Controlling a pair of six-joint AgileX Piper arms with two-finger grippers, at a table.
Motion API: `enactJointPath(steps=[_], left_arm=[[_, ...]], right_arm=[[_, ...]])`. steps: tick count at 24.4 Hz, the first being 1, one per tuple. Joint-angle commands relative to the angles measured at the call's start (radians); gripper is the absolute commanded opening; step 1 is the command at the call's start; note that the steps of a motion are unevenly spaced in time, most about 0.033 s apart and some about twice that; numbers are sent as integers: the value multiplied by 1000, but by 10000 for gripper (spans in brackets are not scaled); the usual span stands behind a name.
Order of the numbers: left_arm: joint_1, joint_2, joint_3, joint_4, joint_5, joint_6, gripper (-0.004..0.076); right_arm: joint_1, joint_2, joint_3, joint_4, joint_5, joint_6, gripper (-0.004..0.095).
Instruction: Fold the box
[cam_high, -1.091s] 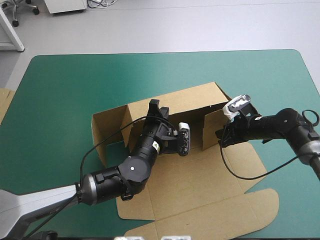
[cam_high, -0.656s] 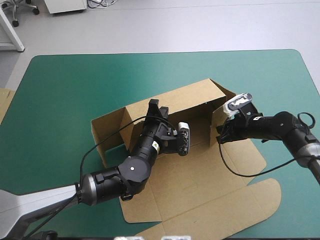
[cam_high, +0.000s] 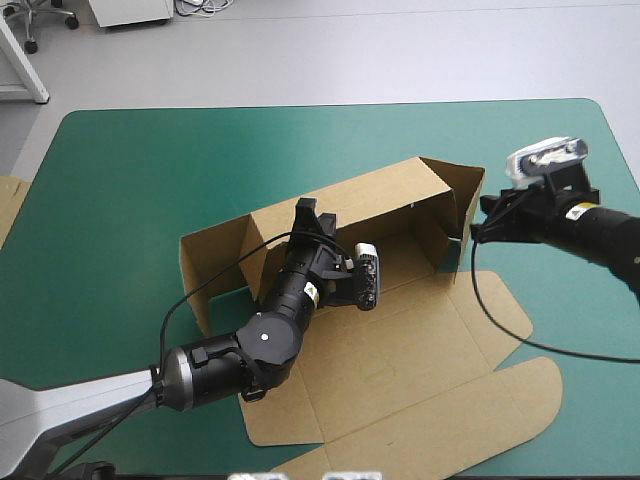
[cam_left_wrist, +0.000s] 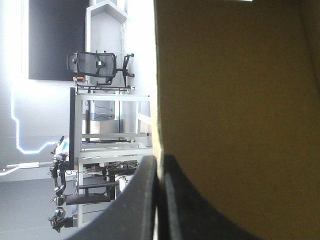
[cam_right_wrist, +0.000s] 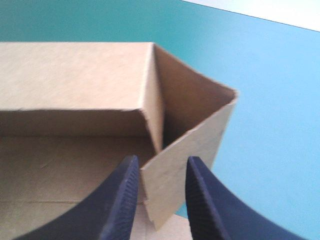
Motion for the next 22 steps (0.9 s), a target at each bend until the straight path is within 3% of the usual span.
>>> enactJointPath(steps=[1, 3, 5, 6, 9, 12, 22], left_arm=[[-3, -37, -25, 31, 11, -15, -10], [-3, -37, -25, 18, 11, -15, -10], [-3, -37, -25, 8, 11, -15, -10], [-3, -37, -25, 8, 11, -15, -10], [-3, -37, -25, 8, 11, -15, -10], [-3, -37, -25, 8, 11, -15, -10], [-3, -36, -25, 8, 9, -15, -10]], right_arm=[[-87, 72, -169, -63, 46, 136, 304], [-150, 160, -272, -49, 114, 161, 220], [-186, 254, -344, -11, 139, 161, 7], [-191, 306, -379, 12, 145, 162, -14], [-191, 405, -438, 66, 154, 156, -19], [-191, 522, -523, 189, 185, 99, -19], [-185, 651, -575, 307, 311, -30, -19]])
